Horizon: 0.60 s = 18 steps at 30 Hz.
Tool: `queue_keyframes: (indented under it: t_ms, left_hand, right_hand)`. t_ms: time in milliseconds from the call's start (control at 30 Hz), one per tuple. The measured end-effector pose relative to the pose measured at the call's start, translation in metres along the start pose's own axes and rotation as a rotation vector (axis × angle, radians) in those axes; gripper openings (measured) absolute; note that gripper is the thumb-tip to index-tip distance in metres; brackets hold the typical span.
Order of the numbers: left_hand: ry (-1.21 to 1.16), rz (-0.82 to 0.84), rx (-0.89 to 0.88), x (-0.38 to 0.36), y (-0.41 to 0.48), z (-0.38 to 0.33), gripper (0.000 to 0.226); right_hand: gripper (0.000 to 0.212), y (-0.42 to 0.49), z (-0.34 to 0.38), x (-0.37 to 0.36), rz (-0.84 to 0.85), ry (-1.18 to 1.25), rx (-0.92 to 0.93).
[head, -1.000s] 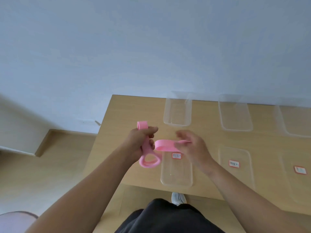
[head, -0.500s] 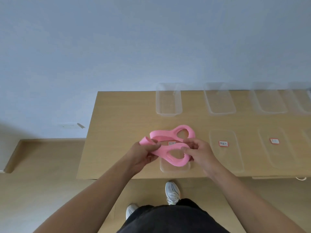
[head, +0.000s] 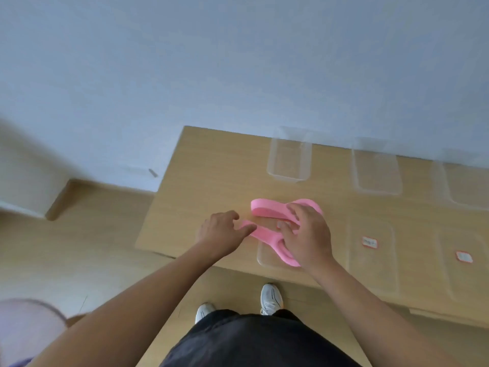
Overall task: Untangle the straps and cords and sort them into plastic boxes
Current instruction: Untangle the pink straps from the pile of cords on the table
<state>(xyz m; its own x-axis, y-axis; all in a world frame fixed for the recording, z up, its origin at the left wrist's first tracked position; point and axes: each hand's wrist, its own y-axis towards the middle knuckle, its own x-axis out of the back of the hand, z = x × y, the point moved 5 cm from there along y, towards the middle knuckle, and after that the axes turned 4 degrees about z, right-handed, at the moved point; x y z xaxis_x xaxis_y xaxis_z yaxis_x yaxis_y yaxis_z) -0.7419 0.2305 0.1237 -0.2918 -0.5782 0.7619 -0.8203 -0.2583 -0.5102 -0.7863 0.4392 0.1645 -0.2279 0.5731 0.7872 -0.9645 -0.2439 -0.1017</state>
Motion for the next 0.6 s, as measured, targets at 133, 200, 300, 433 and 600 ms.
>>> queue_keyframes:
  t_ms: [133,200,300,433,600]
  left_hand:
    - [-0.126,-0.138,0.105,0.023,-0.028,0.045,0.047]
    - [-0.196,-0.216,0.172,0.032,-0.054,0.076,0.043]
    - [-0.249,-0.334,0.286,0.039,-0.104,0.124,0.040]
    - [-0.247,-0.422,0.446,0.032,-0.176,0.184,0.042]
    - [-0.322,-0.504,0.614,0.009,-0.257,0.249,0.043]
  right_hand:
    - [0.043,0.014,0.061,-0.041,0.219,0.039,0.233]
    - [0.047,0.015,0.089,-0.067,0.354,-0.006,0.354]
    - [0.054,0.003,0.125,-0.107,0.528,-0.067,0.510]
    - [0.058,-0.031,0.164,-0.152,0.704,-0.190,0.683]
    - [0.061,-0.087,0.210,-0.202,0.814,-0.302,0.848]
